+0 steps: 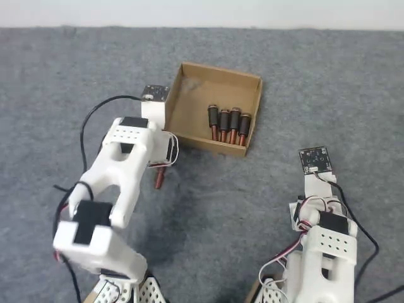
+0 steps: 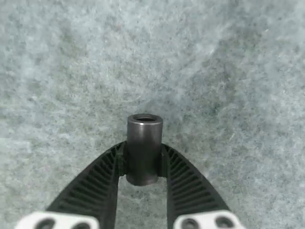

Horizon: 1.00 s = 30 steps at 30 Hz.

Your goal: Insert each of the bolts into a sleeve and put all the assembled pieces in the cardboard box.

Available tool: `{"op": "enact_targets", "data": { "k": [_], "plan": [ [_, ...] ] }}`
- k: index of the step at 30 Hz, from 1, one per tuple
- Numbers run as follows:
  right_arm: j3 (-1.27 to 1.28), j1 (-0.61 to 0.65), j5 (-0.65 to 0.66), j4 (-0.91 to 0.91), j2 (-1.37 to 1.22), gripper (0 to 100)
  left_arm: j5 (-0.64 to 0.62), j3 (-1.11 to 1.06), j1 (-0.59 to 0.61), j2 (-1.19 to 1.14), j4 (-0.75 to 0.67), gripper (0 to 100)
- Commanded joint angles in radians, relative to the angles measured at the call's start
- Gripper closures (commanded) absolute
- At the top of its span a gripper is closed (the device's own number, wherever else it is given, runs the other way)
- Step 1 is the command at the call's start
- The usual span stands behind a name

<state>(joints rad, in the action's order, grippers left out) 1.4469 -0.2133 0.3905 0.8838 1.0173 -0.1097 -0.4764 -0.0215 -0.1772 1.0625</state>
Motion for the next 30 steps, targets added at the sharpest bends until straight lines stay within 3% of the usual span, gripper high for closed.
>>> {"op": "enact_targets", "data": {
  "k": [1, 5, 13, 20, 30],
  "plan": [
    [-0.006, 0.008, 0.014, -0.013, 0.031, 99.1, -0.015, 0.097, 0.003, -0.06, -0.012, 89],
    [-0.006, 0.008, 0.014, -0.012, 0.031, 99.1, -0.015, 0.145, 0.003, -0.091, -0.015, 96],
    [-0.006, 0.008, 0.014, -0.012, 0.031, 99.1, -0.075, 0.148, 0.006, -0.091, -0.035, 97],
    [-0.006, 0.008, 0.014, -0.01, 0.031, 99.1, -0.157, 0.148, 0.008, -0.097, -0.008, 86],
    [-0.006, 0.007, 0.014, -0.01, 0.031, 99.1, -0.212, 0.162, -0.003, -0.1, -0.005, 98]
  ]
}}
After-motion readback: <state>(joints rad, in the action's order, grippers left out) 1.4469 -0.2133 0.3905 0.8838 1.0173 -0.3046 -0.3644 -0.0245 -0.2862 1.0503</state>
